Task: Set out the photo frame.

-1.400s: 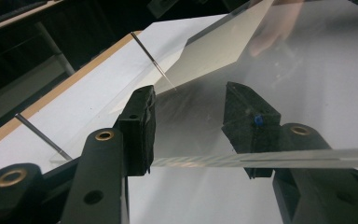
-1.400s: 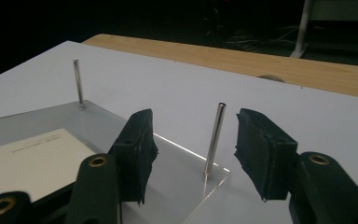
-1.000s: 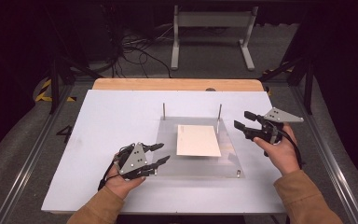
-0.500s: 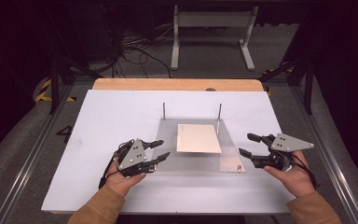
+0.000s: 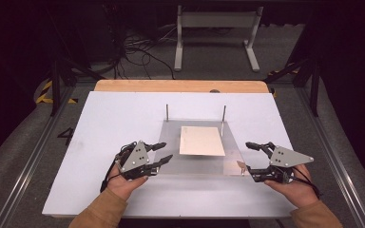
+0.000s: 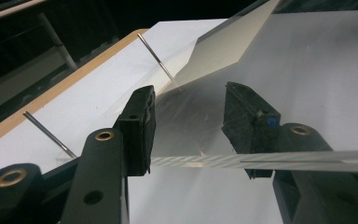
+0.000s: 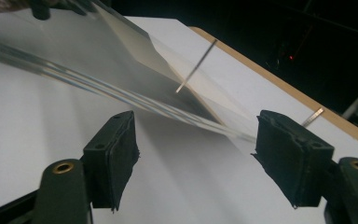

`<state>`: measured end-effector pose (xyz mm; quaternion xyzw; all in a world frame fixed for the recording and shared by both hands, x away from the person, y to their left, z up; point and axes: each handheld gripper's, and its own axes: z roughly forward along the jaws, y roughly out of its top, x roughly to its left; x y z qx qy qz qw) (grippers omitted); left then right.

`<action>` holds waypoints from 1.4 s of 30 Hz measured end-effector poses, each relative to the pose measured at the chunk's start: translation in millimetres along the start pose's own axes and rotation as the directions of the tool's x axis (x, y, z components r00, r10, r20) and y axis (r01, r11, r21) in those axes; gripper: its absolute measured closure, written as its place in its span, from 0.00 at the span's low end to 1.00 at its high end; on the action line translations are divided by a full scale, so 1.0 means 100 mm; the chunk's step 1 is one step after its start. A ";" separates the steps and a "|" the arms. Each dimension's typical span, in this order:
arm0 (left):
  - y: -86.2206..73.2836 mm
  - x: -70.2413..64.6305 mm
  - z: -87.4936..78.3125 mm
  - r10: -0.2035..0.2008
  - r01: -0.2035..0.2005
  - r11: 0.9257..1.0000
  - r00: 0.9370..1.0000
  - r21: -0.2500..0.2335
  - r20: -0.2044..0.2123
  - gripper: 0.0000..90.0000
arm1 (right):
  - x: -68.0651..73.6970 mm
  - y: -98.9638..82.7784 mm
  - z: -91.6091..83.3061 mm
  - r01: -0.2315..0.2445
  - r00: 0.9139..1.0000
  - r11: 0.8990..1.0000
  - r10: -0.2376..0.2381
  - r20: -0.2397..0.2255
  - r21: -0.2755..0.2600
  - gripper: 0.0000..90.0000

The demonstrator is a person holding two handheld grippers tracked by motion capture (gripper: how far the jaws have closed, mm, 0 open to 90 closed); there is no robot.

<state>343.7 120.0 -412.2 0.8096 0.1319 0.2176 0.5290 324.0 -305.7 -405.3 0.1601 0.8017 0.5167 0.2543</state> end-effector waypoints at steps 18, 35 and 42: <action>0.03 -0.01 0.00 0.022 -0.022 1.000 1.000 -0.008 -0.013 0.62 | 0.14 0.11 0.22 0.077 0.997 0.994 -0.075 0.018 -0.072 0.64; 0.36 0.23 0.01 0.000 -0.011 0.995 0.994 -0.102 -0.109 0.62 | -0.15 0.41 0.26 0.073 0.994 0.982 -0.057 0.095 -0.172 0.64; 0.53 0.32 -0.04 -0.003 -0.018 0.990 0.989 -0.143 -0.145 0.63 | -0.24 0.56 0.26 0.091 0.989 0.972 -0.062 0.135 -0.219 0.65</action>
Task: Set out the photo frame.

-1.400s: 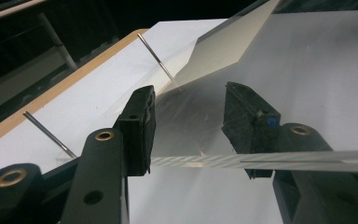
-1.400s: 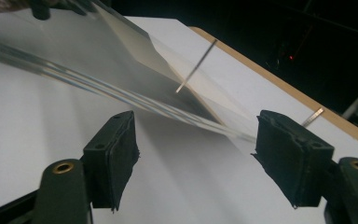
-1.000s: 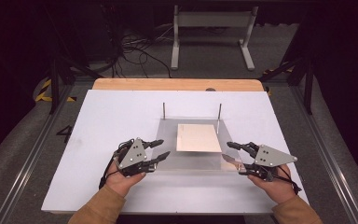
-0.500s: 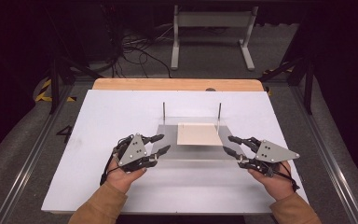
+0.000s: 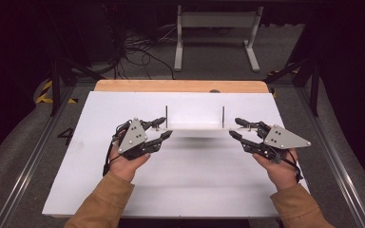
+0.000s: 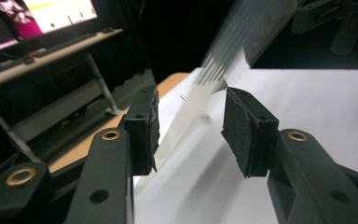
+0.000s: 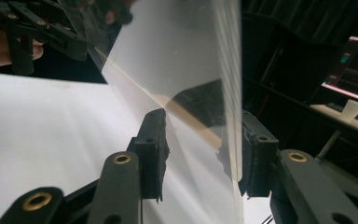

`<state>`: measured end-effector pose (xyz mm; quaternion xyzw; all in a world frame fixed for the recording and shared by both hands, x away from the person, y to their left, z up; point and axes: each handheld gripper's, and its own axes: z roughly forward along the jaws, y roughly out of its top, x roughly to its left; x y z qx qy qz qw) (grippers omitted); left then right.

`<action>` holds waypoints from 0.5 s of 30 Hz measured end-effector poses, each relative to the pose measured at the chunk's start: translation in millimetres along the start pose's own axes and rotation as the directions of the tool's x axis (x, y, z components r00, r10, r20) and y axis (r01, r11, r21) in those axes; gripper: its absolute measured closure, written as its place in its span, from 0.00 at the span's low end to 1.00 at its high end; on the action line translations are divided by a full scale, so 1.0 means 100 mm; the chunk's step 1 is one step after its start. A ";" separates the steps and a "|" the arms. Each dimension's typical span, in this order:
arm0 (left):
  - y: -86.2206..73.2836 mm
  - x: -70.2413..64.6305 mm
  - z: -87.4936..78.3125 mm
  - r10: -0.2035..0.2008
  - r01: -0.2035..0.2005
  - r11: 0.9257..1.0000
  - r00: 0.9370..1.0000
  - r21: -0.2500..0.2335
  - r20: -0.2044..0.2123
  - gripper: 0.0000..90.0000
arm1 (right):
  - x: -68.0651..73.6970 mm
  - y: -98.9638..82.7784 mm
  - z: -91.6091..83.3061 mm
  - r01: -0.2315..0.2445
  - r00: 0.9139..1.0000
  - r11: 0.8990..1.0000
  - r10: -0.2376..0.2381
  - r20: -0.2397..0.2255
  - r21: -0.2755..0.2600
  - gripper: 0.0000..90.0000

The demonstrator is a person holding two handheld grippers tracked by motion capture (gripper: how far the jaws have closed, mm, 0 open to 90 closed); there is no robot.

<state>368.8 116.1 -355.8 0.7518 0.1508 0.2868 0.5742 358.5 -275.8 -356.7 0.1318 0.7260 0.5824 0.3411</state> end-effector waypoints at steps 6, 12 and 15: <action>0.19 0.10 -0.08 0.007 -0.009 0.999 0.999 -0.043 -0.034 0.64 | -0.06 0.21 0.03 0.006 1.000 0.997 -0.005 0.016 -0.075 0.69; 0.28 0.09 -0.20 -0.024 0.023 0.998 1.000 -0.060 -0.005 0.65 | -0.06 0.34 -0.01 -0.019 1.000 0.996 0.019 -0.002 -0.091 0.69; 0.32 0.06 -0.27 -0.023 0.023 0.998 1.000 -0.060 0.002 0.65 | 0.00 0.43 -0.06 -0.019 1.000 0.996 0.019 -0.006 -0.088 0.70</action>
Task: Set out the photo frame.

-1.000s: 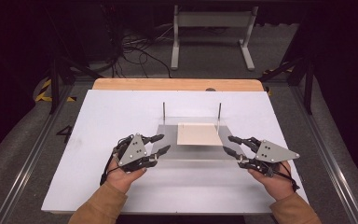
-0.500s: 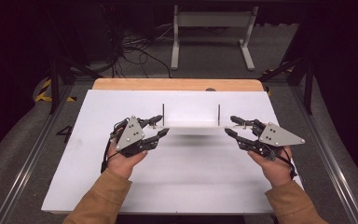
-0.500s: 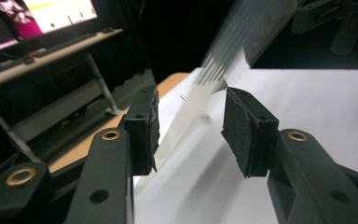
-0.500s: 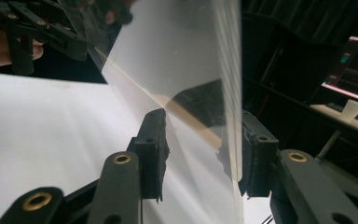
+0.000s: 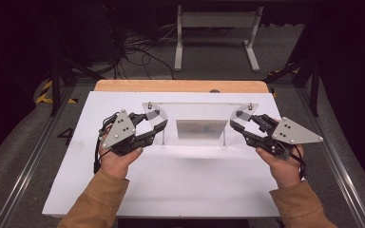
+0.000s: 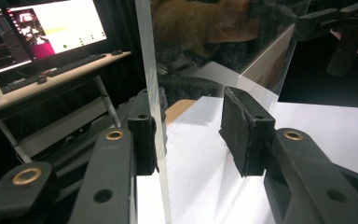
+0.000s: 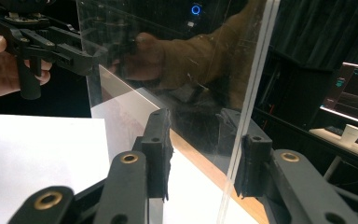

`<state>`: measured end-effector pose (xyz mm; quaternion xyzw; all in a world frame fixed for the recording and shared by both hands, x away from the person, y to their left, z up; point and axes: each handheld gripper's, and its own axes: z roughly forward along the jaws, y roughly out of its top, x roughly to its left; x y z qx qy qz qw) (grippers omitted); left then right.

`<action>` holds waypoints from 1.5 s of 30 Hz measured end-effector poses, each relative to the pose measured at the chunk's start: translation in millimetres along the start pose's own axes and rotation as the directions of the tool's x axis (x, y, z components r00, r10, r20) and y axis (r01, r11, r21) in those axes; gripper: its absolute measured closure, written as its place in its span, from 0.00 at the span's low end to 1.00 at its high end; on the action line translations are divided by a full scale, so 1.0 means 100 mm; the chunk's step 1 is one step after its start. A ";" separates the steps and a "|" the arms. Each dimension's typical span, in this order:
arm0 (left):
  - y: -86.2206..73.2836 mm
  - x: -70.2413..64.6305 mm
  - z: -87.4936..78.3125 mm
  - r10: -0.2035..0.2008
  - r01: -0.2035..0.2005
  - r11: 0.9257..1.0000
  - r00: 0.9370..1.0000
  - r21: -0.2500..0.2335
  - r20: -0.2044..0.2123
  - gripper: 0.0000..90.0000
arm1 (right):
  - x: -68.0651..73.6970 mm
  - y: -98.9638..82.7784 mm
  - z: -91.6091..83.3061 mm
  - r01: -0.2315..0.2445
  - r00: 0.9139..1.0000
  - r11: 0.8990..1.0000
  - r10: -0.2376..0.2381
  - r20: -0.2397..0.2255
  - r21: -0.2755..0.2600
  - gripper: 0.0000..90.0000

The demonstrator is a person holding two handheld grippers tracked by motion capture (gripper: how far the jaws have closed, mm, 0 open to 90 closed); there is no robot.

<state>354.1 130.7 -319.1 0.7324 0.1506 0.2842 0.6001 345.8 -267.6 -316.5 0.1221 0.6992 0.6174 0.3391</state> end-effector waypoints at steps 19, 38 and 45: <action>0.13 -0.04 -0.12 -0.088 0.086 0.993 0.996 0.083 0.022 0.65 | 0.10 0.13 -0.04 -0.186 0.982 0.980 0.188 -0.032 0.063 0.69; -0.14 0.13 0.17 -0.159 0.160 0.981 0.987 0.114 -0.015 0.40 | 0.01 -0.04 0.18 -0.146 0.989 0.984 0.144 0.032 0.105 0.55; -0.24 0.17 0.19 -0.177 0.179 0.974 0.984 0.139 -0.028 0.38 | -0.04 -0.12 0.25 -0.163 0.986 0.977 0.157 0.052 0.138 0.49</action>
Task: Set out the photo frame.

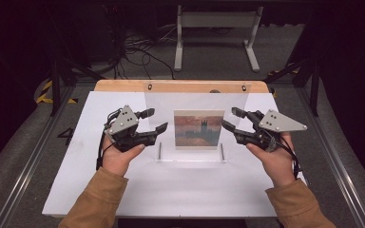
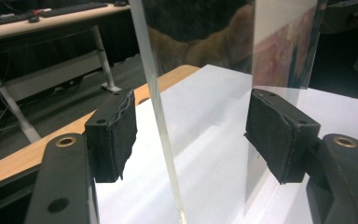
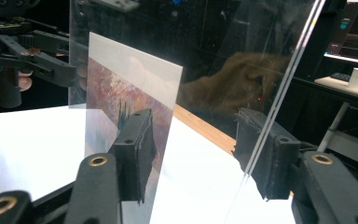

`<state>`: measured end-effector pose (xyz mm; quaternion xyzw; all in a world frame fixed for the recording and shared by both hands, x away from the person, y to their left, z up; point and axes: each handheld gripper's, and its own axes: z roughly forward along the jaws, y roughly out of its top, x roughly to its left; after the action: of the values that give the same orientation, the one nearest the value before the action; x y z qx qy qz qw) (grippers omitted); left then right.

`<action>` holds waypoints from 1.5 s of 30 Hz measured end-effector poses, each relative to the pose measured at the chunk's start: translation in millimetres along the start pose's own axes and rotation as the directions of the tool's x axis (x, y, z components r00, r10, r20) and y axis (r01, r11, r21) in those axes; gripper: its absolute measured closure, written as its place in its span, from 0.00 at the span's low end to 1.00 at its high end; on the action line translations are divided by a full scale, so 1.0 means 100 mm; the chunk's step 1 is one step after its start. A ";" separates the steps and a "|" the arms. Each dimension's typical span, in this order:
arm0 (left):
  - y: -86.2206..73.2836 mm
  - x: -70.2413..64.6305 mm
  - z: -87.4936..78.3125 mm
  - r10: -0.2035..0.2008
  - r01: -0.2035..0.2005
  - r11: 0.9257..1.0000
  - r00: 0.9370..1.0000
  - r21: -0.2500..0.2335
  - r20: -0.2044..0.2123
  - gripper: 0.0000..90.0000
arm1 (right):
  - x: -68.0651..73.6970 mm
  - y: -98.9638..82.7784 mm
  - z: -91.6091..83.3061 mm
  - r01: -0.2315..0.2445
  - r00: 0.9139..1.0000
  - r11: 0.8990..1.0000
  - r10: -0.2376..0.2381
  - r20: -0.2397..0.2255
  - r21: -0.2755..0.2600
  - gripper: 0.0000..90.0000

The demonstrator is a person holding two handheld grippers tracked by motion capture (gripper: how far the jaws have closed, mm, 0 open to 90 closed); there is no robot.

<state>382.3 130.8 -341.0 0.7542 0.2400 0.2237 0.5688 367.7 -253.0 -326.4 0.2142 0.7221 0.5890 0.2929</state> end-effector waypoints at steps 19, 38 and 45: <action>-0.25 0.03 -0.31 -0.029 0.030 0.999 0.999 0.042 -0.028 0.33 | -0.04 -0.07 -0.15 0.005 0.995 0.998 -0.011 0.097 0.064 0.30; -0.69 -0.01 -0.87 -0.054 0.060 0.988 0.997 0.143 -0.049 0.29 | 0.00 -0.37 -0.80 -0.055 0.993 0.987 0.038 0.111 0.152 0.24; -0.95 0.04 -0.95 -0.082 0.094 0.981 0.994 0.168 -0.078 0.27 | 0.01 -0.58 -0.90 -0.096 0.990 0.977 0.073 0.123 0.189 0.23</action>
<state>317.3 227.6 -408.1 0.7807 0.3116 0.2035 0.5020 308.4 -329.8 -371.4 0.3060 0.7484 0.5142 0.2862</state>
